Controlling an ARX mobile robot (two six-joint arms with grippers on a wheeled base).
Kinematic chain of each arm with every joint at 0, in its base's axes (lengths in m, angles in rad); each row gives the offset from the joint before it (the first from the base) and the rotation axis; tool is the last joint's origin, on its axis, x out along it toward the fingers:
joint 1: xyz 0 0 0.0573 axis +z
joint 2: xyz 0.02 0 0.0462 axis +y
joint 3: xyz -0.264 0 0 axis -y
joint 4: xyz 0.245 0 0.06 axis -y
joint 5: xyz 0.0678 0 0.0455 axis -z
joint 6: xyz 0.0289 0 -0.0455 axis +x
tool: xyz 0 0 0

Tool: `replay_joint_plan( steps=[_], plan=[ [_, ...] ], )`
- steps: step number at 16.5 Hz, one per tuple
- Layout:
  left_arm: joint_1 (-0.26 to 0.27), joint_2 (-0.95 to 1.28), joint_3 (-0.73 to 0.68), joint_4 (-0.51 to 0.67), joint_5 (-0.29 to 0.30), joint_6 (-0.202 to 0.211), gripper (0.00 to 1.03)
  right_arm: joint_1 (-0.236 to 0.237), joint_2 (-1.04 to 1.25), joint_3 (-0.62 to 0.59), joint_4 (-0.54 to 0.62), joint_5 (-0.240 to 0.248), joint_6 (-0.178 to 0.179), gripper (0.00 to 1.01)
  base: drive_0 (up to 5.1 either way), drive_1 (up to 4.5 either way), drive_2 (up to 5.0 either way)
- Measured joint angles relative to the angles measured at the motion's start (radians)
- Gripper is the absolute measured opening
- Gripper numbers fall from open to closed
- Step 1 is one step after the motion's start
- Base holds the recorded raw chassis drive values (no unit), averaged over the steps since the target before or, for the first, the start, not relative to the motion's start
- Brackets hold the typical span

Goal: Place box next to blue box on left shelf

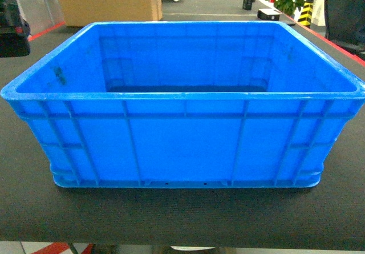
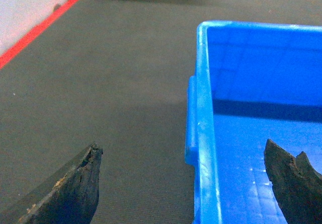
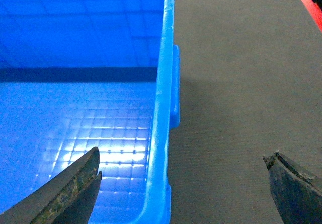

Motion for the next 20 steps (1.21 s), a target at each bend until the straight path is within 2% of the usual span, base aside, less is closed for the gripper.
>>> replay_joint_plan(
  steps=[2, 4, 7, 10, 14, 15, 16, 17, 20],
  plan=[
    [0.008, 0.113, 0.109, -0.076, 0.001, -0.003, 0.98, 0.001, 0.165, 0.154, -0.059, -0.001, 0.018, 0.98, 0.0, 0.00, 0.0],
    [0.007, 0.183, 0.165, -0.130, 0.010, -0.008, 0.98, 0.007, 0.271, 0.232, -0.086, -0.005, 0.023, 0.98, 0.0, 0.00, 0.0],
    [0.005, 0.246, 0.195, -0.175, 0.013, -0.029, 0.98, 0.008, 0.357, 0.272, -0.125, -0.006, 0.031, 0.98, 0.0, 0.00, 0.0],
    [0.001, 0.255, 0.202, -0.178, 0.014, -0.031, 0.98, 0.013, 0.364, 0.279, -0.140, -0.027, 0.046, 0.98, 0.0, 0.00, 0.0],
    [-0.002, 0.257, 0.212, -0.184, 0.016, -0.034, 0.98, 0.014, 0.366, 0.283, -0.144, -0.032, 0.046, 0.96, 0.0, 0.00, 0.0],
    [-0.003, 0.258, 0.214, -0.184, 0.016, -0.034, 0.98, 0.014, 0.367, 0.282, -0.145, -0.031, 0.046, 0.93, 0.0, 0.00, 0.0],
    [-0.003, 0.261, 0.219, -0.196, 0.020, -0.037, 0.98, 0.014, 0.369, 0.283, -0.149, -0.031, 0.046, 0.84, 0.0, 0.00, 0.0],
    [-0.004, 0.262, 0.220, -0.206, 0.019, -0.041, 0.92, 0.014, 0.369, 0.282, -0.150, -0.030, 0.044, 0.73, 0.0, 0.00, 0.0],
    [-0.004, 0.262, 0.220, -0.217, 0.019, -0.047, 0.61, 0.014, 0.369, 0.283, -0.152, -0.031, 0.038, 0.42, 0.0, 0.00, 0.0]
  ],
)
